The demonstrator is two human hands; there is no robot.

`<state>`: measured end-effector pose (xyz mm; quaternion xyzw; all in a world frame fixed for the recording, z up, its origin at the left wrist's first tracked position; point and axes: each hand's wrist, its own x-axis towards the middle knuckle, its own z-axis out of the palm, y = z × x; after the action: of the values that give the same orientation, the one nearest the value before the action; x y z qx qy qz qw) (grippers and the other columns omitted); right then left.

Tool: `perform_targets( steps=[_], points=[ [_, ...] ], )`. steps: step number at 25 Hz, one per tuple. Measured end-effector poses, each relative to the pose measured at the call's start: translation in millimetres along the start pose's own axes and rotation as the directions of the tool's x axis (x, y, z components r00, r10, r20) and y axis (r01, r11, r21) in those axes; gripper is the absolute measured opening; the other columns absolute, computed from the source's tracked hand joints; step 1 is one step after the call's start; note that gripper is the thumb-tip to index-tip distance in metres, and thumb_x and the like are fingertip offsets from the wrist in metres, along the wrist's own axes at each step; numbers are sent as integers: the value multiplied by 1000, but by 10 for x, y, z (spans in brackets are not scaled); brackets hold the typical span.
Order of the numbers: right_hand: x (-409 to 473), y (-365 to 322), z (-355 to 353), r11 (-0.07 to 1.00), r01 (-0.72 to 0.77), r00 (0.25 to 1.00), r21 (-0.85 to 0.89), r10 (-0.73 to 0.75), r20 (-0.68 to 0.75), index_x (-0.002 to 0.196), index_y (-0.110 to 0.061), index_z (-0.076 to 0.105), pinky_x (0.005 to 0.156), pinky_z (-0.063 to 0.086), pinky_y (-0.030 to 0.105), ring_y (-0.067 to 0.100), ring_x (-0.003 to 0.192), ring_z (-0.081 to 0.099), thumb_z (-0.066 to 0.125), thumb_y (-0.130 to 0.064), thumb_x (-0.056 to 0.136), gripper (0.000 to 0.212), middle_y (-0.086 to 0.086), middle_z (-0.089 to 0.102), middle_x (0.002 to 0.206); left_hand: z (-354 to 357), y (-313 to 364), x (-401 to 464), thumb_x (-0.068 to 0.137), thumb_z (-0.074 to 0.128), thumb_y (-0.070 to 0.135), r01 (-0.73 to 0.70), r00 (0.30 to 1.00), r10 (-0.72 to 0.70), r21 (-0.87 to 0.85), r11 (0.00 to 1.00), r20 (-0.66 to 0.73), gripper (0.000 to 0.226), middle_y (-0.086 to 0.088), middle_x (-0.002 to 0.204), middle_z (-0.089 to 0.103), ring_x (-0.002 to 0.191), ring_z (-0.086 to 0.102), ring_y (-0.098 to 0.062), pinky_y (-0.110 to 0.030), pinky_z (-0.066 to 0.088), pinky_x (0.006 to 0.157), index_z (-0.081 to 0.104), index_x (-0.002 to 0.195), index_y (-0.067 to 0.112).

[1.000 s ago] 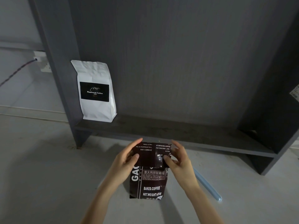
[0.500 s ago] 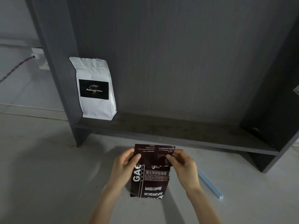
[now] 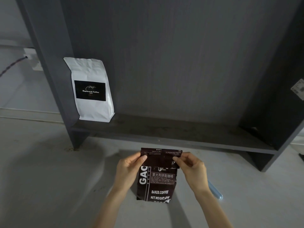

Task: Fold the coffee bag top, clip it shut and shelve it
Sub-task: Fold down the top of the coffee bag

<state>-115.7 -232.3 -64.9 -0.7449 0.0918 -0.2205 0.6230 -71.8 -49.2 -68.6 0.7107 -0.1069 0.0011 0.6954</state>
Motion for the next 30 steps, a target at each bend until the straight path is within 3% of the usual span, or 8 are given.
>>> perform_targets(
  steps=[9, 15, 19, 24, 27, 30],
  points=[
    [-20, 53, 69, 999, -23, 1000, 33, 23, 3, 84, -24, 64, 62, 52, 11, 8, 77, 68, 67, -8, 77, 18, -4, 72, 82, 29, -38, 29, 85, 56, 8, -16, 1000, 18, -50, 999, 26, 28, 31, 73, 70, 80, 63, 12, -1, 44, 64, 63, 83, 35],
    [0, 0, -70, 995, 43, 991, -90, -31, 129, 94, -30, 61, 71, 47, 3, -9, 84, 63, 62, -13, 81, 21, -16, 68, 87, 3, -102, 58, 85, 55, 13, -5, 999, 7, -36, 999, 46, 21, 27, 77, 71, 82, 63, 10, 0, 44, 64, 64, 83, 32],
    [93, 171, -343, 969, -13, 1000, -248, 9, -20, 96, -22, 65, 80, 49, 19, 3, 87, 65, 55, -6, 84, 22, -6, 69, 90, 10, -132, 75, 86, 55, 17, -7, 999, 7, -10, 1000, 46, 17, 29, 80, 71, 83, 63, 10, -1, 44, 65, 65, 84, 31],
    [78, 598, -631, 777, -169, 986, -607, 133, -104, 110, -17, 58, 86, 46, 39, 31, 106, 54, 55, -4, 82, 31, 14, 60, 116, 16, -155, 91, 85, 56, 18, 1, 1000, -1, -13, 1000, 31, 17, 26, 80, 72, 83, 64, 9, -1, 45, 66, 65, 83, 32],
    [21, 746, -696, 584, -189, 973, -789, 218, -72, 120, -21, 50, 93, 39, 41, 33, 112, 44, 54, -12, 84, 38, 14, 51, 124, 9, -153, 86, 85, 56, 21, 17, 1000, -17, -1, 1000, 19, 14, 18, 86, 72, 85, 64, 7, -3, 46, 66, 65, 84, 32],
    [-90, 830, -683, 562, -210, 967, -800, 242, -84, 121, -18, 48, 92, 39, 39, 32, 109, 45, 47, -8, 85, 38, 15, 54, 118, 11, -151, 72, 85, 56, 21, 22, 1000, -22, -13, 1000, 10, 13, 15, 91, 70, 86, 64, 5, -4, 48, 69, 65, 86, 31]
  ],
)
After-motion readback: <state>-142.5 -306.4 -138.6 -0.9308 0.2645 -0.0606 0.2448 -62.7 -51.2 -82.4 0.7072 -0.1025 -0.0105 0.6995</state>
